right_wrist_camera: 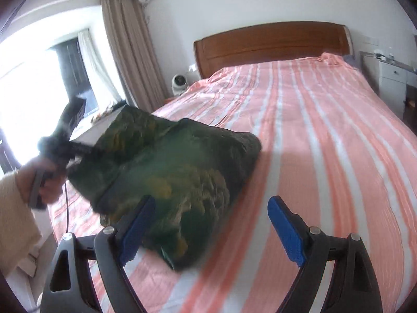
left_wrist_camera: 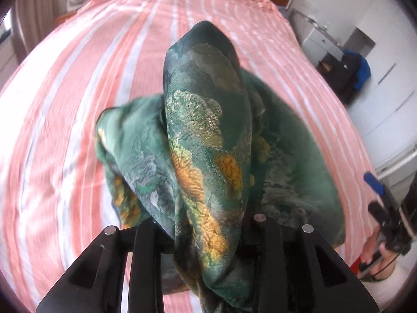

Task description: Fold large clothes

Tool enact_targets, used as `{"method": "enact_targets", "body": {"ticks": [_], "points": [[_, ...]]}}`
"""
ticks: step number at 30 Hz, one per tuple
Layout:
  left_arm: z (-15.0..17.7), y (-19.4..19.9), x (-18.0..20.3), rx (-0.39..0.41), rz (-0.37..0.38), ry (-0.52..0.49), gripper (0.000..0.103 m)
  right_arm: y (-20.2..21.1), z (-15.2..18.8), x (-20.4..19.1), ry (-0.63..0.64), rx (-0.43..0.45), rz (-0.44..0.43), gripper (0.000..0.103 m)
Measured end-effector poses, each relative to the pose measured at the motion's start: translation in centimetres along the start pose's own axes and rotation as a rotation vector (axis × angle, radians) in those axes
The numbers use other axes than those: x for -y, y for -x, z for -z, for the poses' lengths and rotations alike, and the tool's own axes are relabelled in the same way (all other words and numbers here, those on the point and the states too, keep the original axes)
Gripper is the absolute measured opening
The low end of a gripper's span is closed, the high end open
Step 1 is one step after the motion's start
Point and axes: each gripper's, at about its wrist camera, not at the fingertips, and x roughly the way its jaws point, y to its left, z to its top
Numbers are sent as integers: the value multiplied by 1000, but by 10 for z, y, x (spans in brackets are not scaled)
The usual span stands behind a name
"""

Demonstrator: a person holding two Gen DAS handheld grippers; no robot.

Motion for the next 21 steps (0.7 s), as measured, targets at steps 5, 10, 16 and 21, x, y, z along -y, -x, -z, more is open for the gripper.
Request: {"method": "enact_targets", "body": {"ticks": [5,10,16,21], "points": [[16,-31,-38,3,52,63,39,-90,-3,-36,93,-181,-12,87],[25,-58,-73,18,141,165,46,-149,29,-44,95,-347,63,103],[20,-31,-63,96,112,156,88,-113,17,-34,4,-244,70,102],[16,-4,-59,156,58,160,99,-45,13,-38,-21,-88,126,103]]}}
